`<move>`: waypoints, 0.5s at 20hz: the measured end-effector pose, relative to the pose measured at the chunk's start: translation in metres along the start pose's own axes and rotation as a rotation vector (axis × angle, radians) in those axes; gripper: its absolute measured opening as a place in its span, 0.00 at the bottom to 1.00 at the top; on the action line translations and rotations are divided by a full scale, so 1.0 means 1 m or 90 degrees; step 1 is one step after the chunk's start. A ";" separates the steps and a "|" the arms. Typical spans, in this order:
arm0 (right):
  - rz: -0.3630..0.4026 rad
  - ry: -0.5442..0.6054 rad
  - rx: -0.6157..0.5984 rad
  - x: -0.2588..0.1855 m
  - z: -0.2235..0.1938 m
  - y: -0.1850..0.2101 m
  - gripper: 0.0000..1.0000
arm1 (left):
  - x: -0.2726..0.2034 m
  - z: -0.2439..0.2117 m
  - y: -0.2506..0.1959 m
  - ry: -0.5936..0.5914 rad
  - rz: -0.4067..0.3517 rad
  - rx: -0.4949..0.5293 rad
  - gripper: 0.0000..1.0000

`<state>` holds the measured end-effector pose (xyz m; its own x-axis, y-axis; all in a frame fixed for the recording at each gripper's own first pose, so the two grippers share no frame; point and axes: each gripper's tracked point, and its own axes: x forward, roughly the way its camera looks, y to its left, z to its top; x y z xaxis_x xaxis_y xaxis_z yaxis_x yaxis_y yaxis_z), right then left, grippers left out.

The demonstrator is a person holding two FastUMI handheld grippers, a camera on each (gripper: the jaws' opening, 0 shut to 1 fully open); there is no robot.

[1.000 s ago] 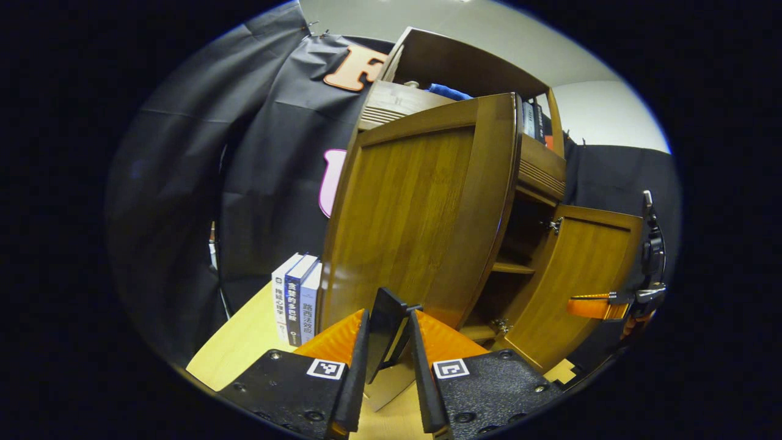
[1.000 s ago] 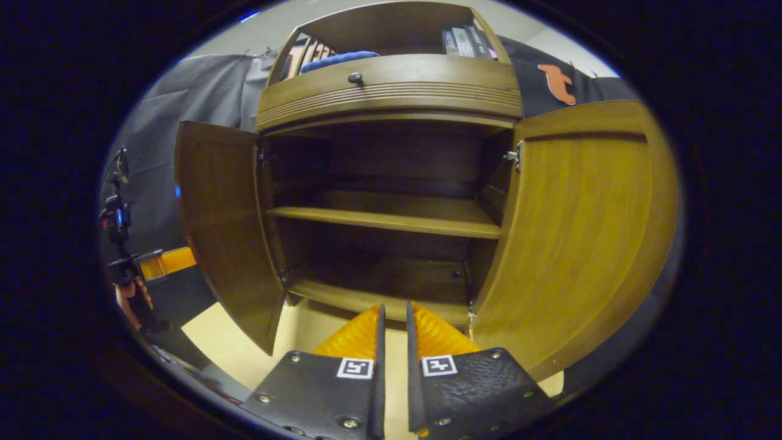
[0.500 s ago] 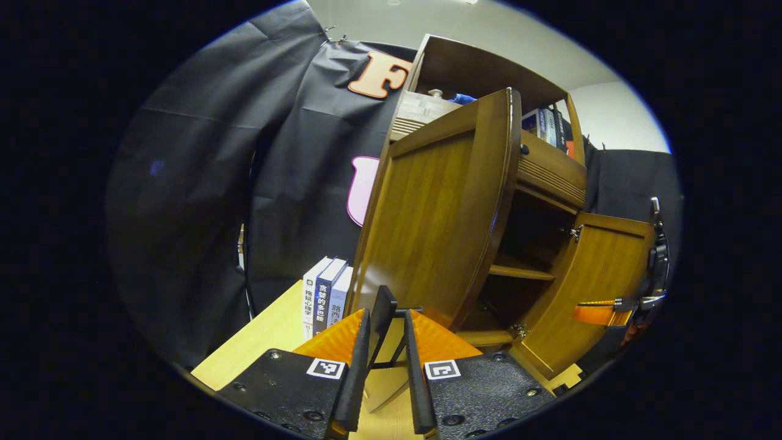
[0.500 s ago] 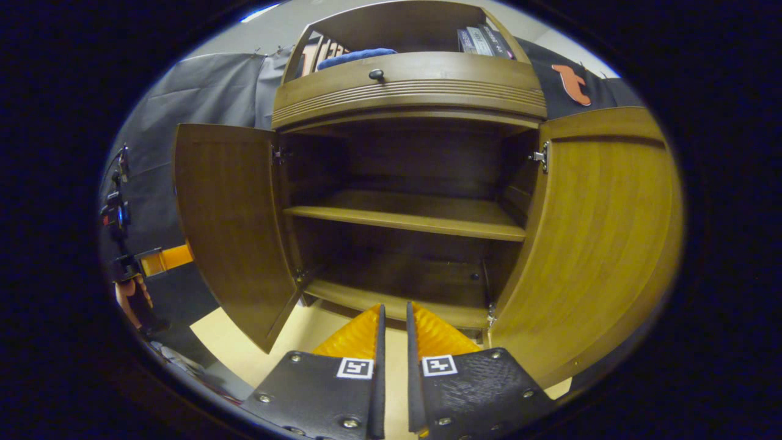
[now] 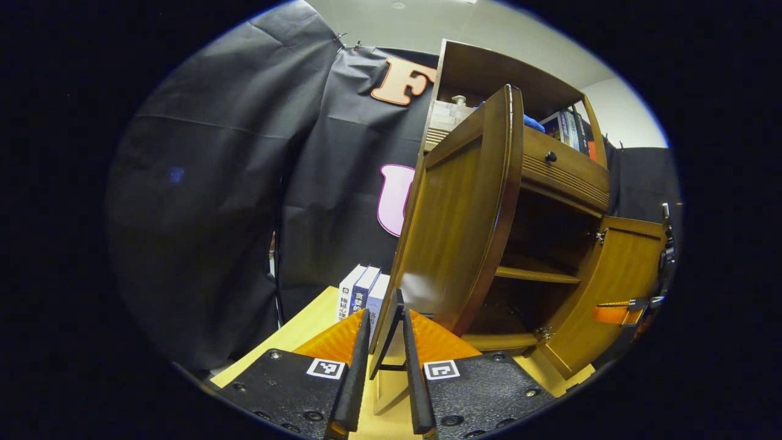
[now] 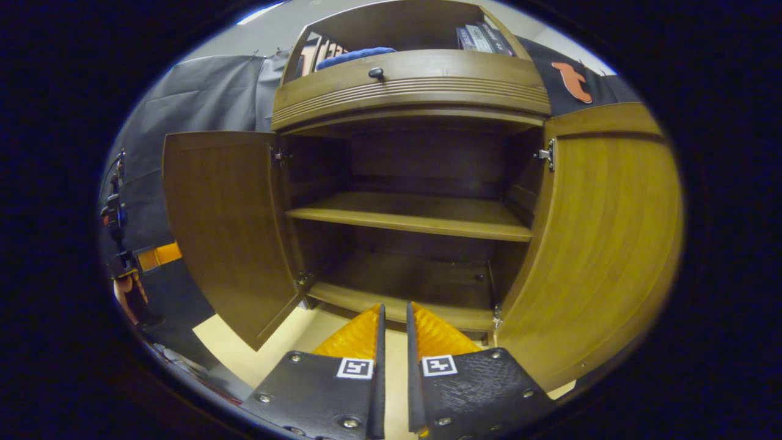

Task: Open the right door of the double-door shoe cabinet with the right hand, and open the left door with the left hand.

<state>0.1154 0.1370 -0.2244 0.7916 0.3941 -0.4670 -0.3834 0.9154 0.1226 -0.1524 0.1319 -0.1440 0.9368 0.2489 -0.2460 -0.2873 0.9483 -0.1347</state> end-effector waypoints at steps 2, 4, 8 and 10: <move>0.003 0.001 0.003 0.001 -0.001 0.002 0.15 | 0.001 0.004 0.008 -0.001 0.015 0.007 0.42; 0.006 0.002 0.007 0.001 -0.003 0.005 0.15 | 0.000 0.006 0.016 -0.002 0.029 0.009 0.42; 0.007 -0.001 0.009 0.002 -0.002 0.004 0.15 | -0.007 0.014 0.027 -0.012 0.059 0.021 0.29; 0.007 -0.006 0.012 0.003 0.002 0.003 0.15 | -0.013 0.023 0.037 -0.026 0.094 0.024 0.33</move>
<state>0.1173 0.1405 -0.2239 0.7917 0.4056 -0.4569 -0.3841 0.9120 0.1441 -0.1706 0.1681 -0.1233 0.8924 0.3937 -0.2205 -0.4158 0.9073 -0.0630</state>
